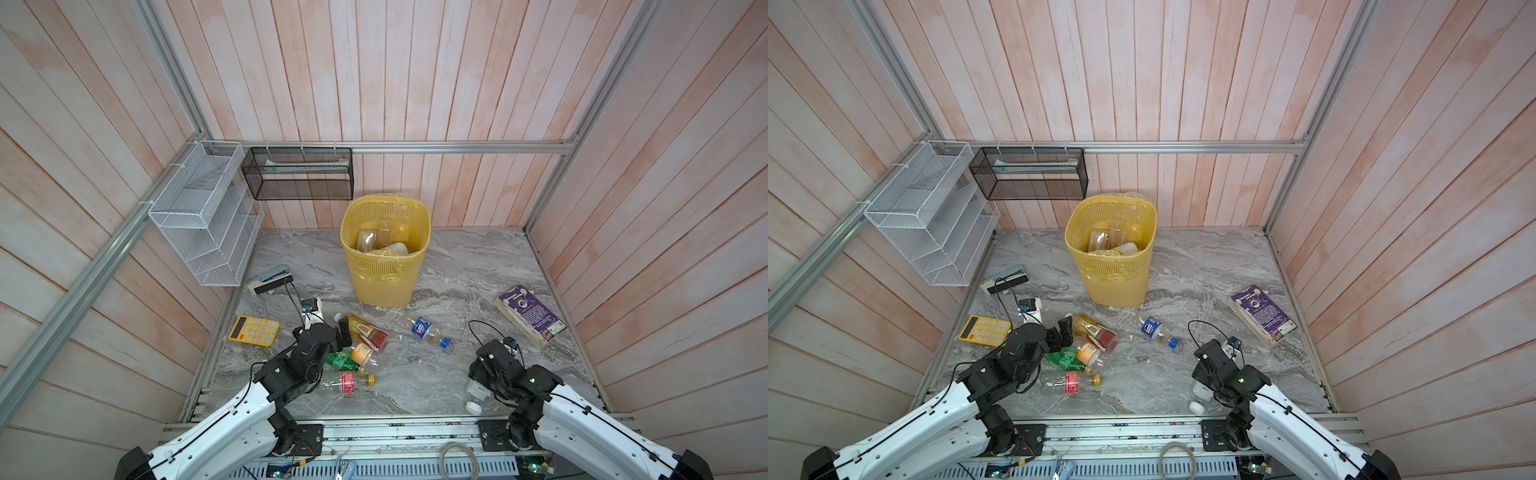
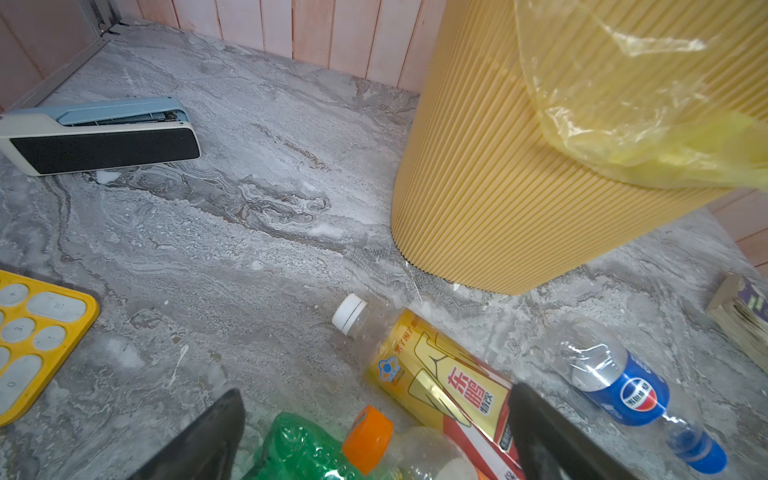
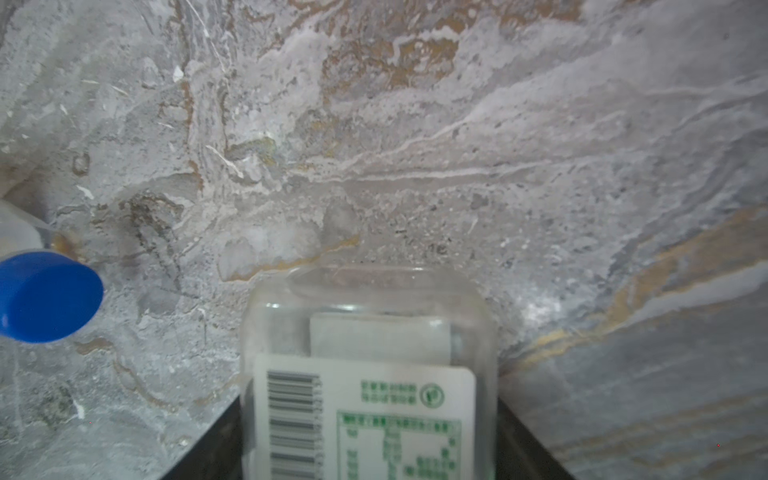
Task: Throw the plastic bottles in the bin
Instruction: 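Close the right gripper around the green-text-labelled bottle, then lift the bottle over the bin and open the right gripper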
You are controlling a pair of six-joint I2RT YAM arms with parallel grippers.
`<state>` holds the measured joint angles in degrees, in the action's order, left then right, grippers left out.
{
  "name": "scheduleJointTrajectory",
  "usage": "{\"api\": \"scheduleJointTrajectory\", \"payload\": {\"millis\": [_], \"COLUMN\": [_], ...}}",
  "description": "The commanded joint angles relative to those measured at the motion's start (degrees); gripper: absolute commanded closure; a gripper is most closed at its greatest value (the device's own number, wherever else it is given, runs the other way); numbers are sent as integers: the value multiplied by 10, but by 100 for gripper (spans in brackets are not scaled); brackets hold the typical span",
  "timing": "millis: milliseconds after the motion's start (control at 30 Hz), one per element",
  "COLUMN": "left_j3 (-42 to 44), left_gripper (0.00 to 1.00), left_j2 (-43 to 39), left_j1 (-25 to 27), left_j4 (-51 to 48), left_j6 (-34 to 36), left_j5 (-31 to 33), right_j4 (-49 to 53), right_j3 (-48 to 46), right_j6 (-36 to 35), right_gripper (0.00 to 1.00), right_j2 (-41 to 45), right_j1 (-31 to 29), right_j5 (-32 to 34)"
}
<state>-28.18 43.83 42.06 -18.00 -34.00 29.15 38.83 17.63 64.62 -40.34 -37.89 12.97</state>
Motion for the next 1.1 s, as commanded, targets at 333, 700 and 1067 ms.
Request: {"api": "scheduleJointTrajectory", "payload": {"millis": [333,700,1067], "left_j3": [-20,-24,9], "left_gripper": [0,0,0], "left_j2": [19,23,-105], "left_j1": [2,1,1], "left_j4": [24,31,95], "left_j6": [11,3,23], "left_j5": [1,-2,7], "right_j4": [-77,-130,-282], "right_j3": [12,130,315], "right_j6": [-70,-203,-399], "right_gripper": [53,52,50], "right_j2": [2,-32,82], "right_j1": [-1,18,46], "right_j5": [-2,45,176]}}
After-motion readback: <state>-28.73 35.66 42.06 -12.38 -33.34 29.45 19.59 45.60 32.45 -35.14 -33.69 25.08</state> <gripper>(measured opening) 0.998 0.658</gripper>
